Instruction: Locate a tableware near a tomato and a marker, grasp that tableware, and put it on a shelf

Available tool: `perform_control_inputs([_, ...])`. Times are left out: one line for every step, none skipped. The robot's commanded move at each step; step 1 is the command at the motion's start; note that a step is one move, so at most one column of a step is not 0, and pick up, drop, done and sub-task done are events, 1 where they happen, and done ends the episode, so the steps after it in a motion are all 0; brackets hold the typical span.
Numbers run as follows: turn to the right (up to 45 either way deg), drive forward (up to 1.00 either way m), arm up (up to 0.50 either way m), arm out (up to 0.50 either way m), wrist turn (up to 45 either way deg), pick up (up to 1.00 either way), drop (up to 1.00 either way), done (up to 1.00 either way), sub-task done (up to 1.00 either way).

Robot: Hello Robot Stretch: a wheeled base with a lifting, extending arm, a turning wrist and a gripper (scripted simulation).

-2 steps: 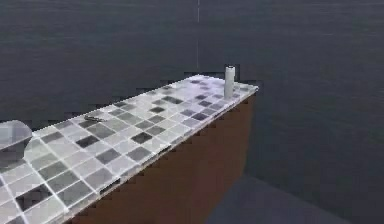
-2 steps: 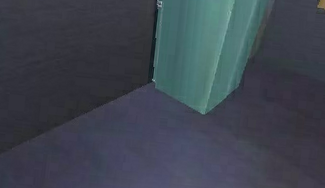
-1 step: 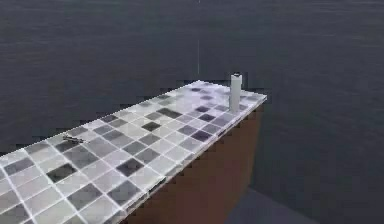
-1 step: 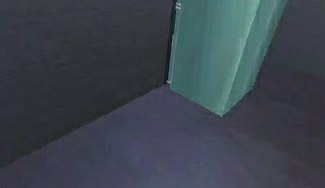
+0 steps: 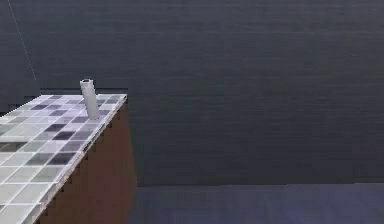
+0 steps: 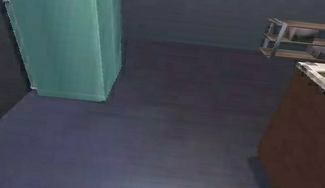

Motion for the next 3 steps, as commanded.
perform_control_inputs([0.0,0.5,0.0,0.0,0.0,0.0,0.0,0.0,0.0])
perform_control_inputs([45.0,0.0,0.0,0.0,0.0,0.0,0.0,0.0,0.0])
perform_control_inputs([45.0,0.0,0.0,0.0,0.0,0.0,0.0,0.0,0.0])
